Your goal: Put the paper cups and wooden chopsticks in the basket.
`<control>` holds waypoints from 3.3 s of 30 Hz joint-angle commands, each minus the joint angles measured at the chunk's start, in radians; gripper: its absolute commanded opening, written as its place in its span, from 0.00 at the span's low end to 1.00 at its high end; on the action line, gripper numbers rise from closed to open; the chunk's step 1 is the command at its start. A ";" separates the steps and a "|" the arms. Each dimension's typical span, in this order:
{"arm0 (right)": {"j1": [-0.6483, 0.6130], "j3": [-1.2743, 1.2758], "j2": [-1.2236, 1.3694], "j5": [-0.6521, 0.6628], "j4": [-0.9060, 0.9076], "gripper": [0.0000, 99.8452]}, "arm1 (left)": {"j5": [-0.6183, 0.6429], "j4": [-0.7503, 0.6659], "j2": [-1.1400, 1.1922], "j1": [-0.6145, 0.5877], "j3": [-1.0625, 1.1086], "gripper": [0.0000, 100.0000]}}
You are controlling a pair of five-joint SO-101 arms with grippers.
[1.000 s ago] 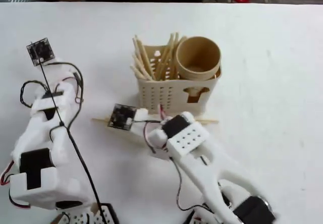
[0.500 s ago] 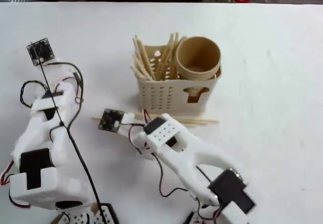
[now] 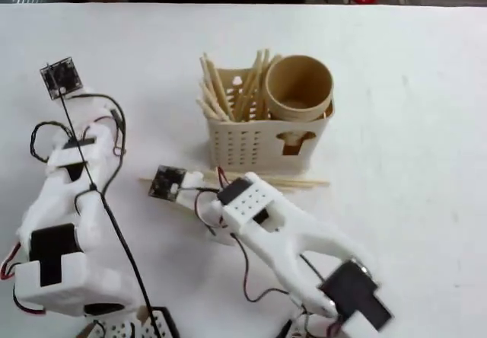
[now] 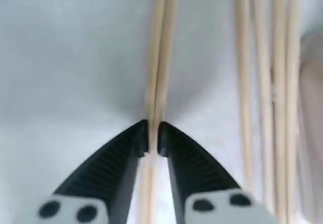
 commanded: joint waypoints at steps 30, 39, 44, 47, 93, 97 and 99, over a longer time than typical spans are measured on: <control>0.073 0.150 -0.033 0.008 -0.173 0.17 | -0.011 -0.023 -0.004 0.019 -0.055 0.05; 0.061 0.060 0.068 0.009 -0.087 0.17 | -0.011 -0.023 -0.004 0.019 -0.055 0.05; 0.064 0.063 -0.038 0.008 -0.054 0.17 | -0.011 -0.023 -0.004 0.019 -0.055 0.05; 0.070 0.078 -0.180 0.002 -0.007 0.17 | -0.011 -0.023 -0.004 0.019 -0.057 0.05; 0.070 0.219 -0.608 -0.003 0.073 0.02 | -0.011 -0.023 -0.004 0.010 -0.057 0.05; 0.068 0.259 -0.826 -0.069 0.102 0.02 | -0.011 -0.023 -0.004 0.010 -0.057 0.05; 0.068 0.275 -0.860 -0.075 0.113 0.02 | -0.011 -0.023 -0.004 0.010 -0.057 0.05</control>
